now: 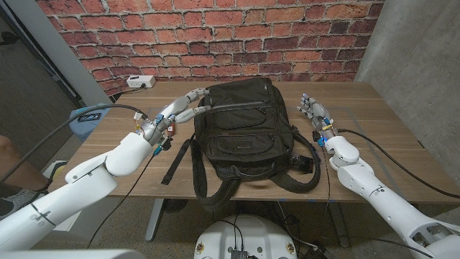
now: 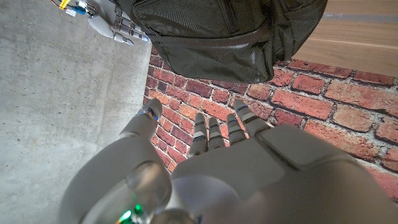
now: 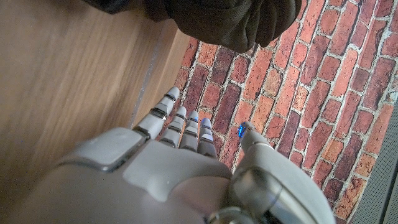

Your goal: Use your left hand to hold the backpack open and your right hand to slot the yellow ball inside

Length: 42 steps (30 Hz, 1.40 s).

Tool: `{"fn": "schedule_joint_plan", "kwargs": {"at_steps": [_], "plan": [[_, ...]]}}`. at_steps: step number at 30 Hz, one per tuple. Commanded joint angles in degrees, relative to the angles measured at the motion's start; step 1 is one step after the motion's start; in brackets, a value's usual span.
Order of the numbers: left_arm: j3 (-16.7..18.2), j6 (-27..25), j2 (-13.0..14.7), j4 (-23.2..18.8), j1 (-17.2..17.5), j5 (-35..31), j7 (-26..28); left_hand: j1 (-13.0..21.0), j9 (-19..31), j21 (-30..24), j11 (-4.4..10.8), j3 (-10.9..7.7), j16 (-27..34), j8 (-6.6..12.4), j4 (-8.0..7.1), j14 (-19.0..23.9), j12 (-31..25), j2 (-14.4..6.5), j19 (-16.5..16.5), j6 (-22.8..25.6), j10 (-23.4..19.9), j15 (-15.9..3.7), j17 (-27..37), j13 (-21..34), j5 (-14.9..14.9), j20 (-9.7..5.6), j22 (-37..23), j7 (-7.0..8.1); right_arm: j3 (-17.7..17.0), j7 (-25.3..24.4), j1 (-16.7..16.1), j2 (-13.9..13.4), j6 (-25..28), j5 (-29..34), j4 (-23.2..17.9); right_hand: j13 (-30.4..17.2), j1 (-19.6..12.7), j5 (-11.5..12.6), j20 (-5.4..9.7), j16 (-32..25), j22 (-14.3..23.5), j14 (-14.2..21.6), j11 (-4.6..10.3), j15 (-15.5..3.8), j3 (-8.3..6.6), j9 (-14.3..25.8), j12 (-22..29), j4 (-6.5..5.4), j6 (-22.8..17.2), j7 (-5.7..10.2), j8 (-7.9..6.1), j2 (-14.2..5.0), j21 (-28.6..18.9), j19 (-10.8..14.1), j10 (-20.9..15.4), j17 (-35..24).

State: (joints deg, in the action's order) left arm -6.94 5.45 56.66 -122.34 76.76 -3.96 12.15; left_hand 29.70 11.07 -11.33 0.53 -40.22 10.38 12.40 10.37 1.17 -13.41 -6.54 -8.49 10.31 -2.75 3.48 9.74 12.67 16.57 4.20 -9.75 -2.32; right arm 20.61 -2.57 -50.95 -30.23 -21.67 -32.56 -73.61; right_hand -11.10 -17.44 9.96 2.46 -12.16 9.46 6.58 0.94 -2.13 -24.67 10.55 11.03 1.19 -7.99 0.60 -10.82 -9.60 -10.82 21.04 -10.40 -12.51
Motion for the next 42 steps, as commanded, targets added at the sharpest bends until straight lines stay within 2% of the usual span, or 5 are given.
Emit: {"fn": "schedule_joint_plan", "kwargs": {"at_steps": [1, 13, 21, 30, 42], "plan": [[1.69, 1.61, 1.43, -0.96, 1.7, -3.06, -3.84, 1.11, 0.34, 0.26, 0.07, -0.1, -0.33, -0.01, 0.36, -1.2, 0.19, 0.45, 0.28, 0.02, 0.8, 0.34, 0.33, 0.31, 0.41, -0.1, -0.27, -0.27, -0.49, -0.55, -0.22, -0.08, -0.47, 0.03, 0.24, -0.05, -0.78, 0.09, 2.66, -0.29, 0.3, -0.14, -0.01, -1.62, -0.04, 0.05, 0.24, 0.22, -0.45, 0.16, -0.31, -0.01, -0.28, 0.39, -0.13, -0.14], [3.96, 2.71, 3.08, -2.06, 2.97, -2.81, -8.93, 1.93, 0.55, 0.47, -1.39, 1.09, -0.53, -1.04, -0.33, -4.12, 0.84, 2.28, 1.56, -2.73, 3.76, 1.43, 0.42, 0.98, 0.83, 0.32, -0.37, -1.55, -0.7, -2.13, -0.79, -0.41, 0.19, 0.61, -0.86, -0.06, -0.9, 0.07, 2.54, -0.29, 0.3, -0.24, -0.16, -1.37, -0.02, 0.06, 0.26, 0.34, -0.53, 0.04, -0.31, -0.07, -0.28, 0.41, -0.17, -0.12], [5.16, 4.0, 4.2, -2.31, 3.76, -4.17, -11.72, 1.97, 0.66, 0.51, -1.82, 1.62, -0.51, -1.23, -0.58, -5.14, 1.09, 2.66, 2.09, -3.57, 5.02, 1.78, 0.44, 1.18, 0.88, 0.36, -0.41, -1.68, -0.47, -2.35, -0.11, 0.05, 0.11, 0.97, -0.09, -0.06, -0.97, 0.06, 2.44, -0.31, 0.3, -0.27, -0.22, -1.32, 0.0, 0.06, 0.24, 0.41, -0.55, -0.02, -0.31, -0.08, -0.27, 0.39, -0.11, -0.12], [6.28, 4.63, 3.83, -3.01, 4.9, -6.31, -13.01, 1.92, 0.71, 0.45, -1.84, 1.93, -0.37, -1.19, -0.7, -5.3, 1.0, 2.89, 2.17, -3.71, 5.15, 1.89, 0.45, 1.28, 0.87, 0.49, -0.43, -1.77, -0.07, -1.99, 0.68, 0.34, -0.17, 1.4, 0.93, -0.07, -1.05, 0.07, 2.45, -0.34, 0.3, -0.25, -0.25, -1.31, 0.01, 0.07, 0.26, 0.49, -0.63, -0.06, -0.33, -0.1, -0.27, 0.38, -0.14, -0.1], [8.79, 4.13, 2.72, -6.14, 7.59, -10.32, -14.29, 1.54, 0.79, 0.25, -1.88, 2.61, -0.08, -0.92, -0.96, -5.04, 0.7, 3.4, 1.95, -3.27, 4.91, 1.87, 0.47, 1.43, 0.79, 0.78, -0.47, -2.1, -0.3, -2.0, 0.73, -0.28, 0.18, 1.43, 1.02, -0.08, -1.18, 0.07, 2.45, -0.35, 0.3, -0.29, -0.34, -1.31, 0.02, 0.07, 0.26, 0.61, -0.71, -0.05, -0.33, -0.13, -0.27, 0.39, -0.12, -0.09]]}}
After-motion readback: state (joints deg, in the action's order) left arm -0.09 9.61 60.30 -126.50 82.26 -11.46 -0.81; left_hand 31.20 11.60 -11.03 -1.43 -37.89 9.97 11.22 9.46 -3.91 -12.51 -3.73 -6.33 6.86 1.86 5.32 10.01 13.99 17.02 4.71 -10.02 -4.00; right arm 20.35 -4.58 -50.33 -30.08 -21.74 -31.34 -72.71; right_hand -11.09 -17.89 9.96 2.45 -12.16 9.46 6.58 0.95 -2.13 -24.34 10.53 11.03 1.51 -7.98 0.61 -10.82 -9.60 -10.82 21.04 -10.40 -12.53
